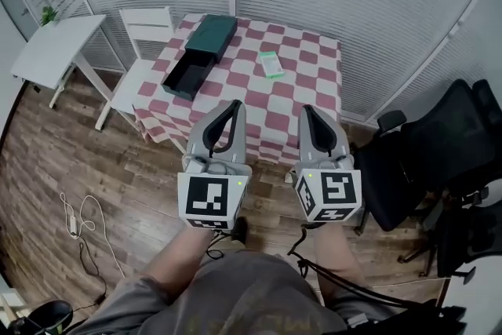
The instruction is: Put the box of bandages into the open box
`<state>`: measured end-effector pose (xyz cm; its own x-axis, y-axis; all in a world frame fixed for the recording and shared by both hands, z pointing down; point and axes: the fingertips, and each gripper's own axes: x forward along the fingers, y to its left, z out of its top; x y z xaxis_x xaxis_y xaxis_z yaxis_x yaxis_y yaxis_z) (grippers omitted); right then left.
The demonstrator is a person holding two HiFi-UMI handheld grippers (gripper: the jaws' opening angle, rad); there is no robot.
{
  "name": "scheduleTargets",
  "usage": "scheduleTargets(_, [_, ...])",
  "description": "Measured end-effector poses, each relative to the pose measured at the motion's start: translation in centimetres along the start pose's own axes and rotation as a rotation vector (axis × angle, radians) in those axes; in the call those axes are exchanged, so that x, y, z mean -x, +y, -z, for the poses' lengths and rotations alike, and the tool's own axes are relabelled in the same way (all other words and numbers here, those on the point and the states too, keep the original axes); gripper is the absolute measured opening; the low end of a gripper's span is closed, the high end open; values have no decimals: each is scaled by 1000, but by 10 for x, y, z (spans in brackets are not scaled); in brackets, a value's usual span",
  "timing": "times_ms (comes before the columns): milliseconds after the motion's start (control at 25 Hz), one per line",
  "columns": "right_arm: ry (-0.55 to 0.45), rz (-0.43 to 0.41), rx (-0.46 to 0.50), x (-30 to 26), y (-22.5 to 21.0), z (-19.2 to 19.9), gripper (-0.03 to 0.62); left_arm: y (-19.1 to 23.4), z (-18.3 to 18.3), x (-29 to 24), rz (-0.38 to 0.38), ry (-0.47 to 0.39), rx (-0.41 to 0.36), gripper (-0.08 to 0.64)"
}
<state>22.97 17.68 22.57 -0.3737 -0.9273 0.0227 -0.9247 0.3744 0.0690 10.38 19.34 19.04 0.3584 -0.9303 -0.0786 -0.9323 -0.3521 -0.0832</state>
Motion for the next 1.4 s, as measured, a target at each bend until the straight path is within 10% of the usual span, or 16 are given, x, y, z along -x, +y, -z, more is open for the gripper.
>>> scheduleTargets(720, [48, 71, -25, -127, -62, 29, 29, 35, 54, -142, 86, 65, 25, 0])
scheduleTargets(1400, [87, -47, -60, -271, -128, 54, 41, 67, 69, -291, 1, 88, 8, 0])
